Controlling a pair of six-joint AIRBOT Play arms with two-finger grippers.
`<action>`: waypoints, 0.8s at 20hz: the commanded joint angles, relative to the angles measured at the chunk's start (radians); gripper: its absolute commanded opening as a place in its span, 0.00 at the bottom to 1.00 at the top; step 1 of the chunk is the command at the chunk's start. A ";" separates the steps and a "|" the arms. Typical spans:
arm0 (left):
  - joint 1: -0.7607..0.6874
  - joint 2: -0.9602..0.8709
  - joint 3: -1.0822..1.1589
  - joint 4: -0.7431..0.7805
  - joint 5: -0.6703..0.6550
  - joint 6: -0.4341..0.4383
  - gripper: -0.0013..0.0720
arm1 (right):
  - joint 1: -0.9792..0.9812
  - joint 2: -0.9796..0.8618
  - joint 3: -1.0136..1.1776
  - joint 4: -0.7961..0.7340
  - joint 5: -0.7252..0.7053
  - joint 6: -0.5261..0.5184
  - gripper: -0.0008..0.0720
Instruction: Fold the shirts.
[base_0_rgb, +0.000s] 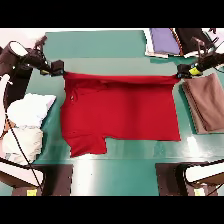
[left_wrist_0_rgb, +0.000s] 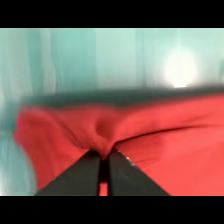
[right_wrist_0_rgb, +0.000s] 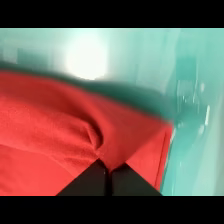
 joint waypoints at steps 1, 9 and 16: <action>0.002 -0.004 -0.087 0.009 -0.077 0.027 0.06 | -0.001 0.043 -0.135 -0.023 -0.005 -0.006 0.03; 0.002 0.002 -0.229 0.011 -0.101 -0.016 0.69 | -0.001 0.130 -0.294 -0.005 -0.113 0.003 0.58; -0.020 0.349 -0.462 0.113 -0.153 -0.026 0.69 | -0.001 0.294 -0.266 -0.005 0.055 0.003 0.57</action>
